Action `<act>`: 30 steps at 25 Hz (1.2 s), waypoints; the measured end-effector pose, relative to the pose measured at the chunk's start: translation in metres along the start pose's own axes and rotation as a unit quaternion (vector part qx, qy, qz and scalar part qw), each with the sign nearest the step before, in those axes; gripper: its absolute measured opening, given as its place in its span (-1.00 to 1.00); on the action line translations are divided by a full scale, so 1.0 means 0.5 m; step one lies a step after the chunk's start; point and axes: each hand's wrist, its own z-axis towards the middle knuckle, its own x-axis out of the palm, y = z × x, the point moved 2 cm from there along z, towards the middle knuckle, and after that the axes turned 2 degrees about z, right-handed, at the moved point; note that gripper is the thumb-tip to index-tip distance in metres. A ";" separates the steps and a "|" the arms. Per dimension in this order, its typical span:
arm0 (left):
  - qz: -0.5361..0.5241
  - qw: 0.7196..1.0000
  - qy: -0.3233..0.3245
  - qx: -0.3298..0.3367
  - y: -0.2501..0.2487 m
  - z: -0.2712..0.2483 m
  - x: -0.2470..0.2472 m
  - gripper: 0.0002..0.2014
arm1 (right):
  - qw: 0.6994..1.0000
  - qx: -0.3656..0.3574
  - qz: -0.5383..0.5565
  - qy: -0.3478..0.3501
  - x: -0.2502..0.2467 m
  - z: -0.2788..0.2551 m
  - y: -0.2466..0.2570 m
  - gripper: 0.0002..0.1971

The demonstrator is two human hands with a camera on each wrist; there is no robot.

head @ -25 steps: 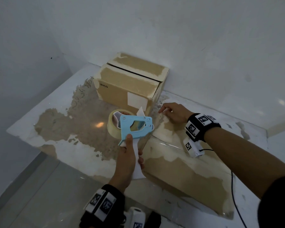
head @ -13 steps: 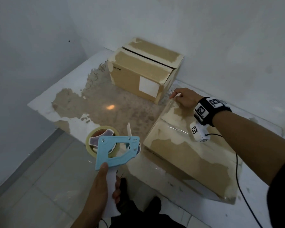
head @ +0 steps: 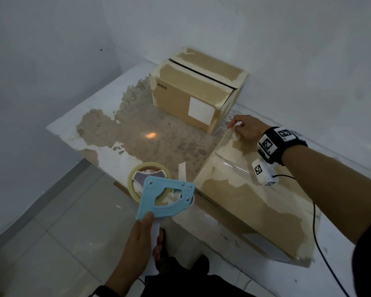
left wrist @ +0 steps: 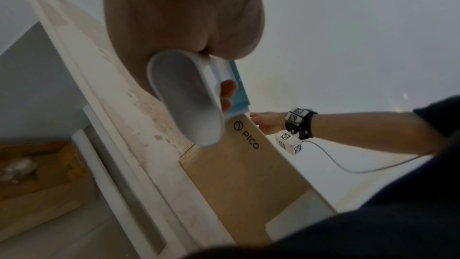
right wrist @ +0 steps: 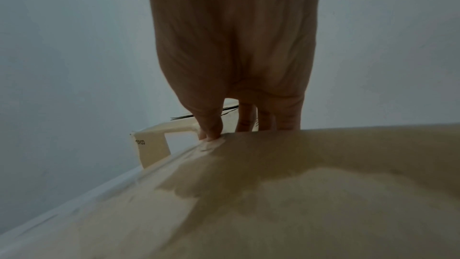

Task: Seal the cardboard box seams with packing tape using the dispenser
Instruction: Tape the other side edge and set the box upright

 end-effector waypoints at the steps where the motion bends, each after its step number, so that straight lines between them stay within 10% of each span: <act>1: 0.040 0.999 0.026 0.019 0.000 0.005 -0.003 -0.30 | 1.000 0.001 -0.002 0.001 0.000 0.000 0.000 -0.66; 7: 0.220 0.965 0.128 0.059 0.025 0.000 -0.072 -0.48 | 0.999 0.003 0.014 -0.029 0.003 -0.009 0.005 -0.66; 13: -0.007 0.998 0.028 -0.058 0.027 0.011 -0.084 -0.31 | 1.000 -0.007 -0.003 -0.019 0.006 -0.006 -0.005 -0.67; 18: -0.197 0.977 0.079 -0.031 -0.089 0.079 0.061 -0.31 | 0.978 -0.133 -0.153 -0.043 -0.006 -0.024 0.012 -0.74; 23: -0.226 0.966 0.104 -0.063 -0.115 0.109 0.143 -0.34 | 0.913 -0.265 -0.302 -0.061 0.004 -0.058 0.024 -0.72; 30: -0.261 0.958 0.097 -0.068 -0.104 0.118 0.135 -0.28 | 0.916 -0.277 -0.286 0.045 0.015 -0.063 0.047 -0.71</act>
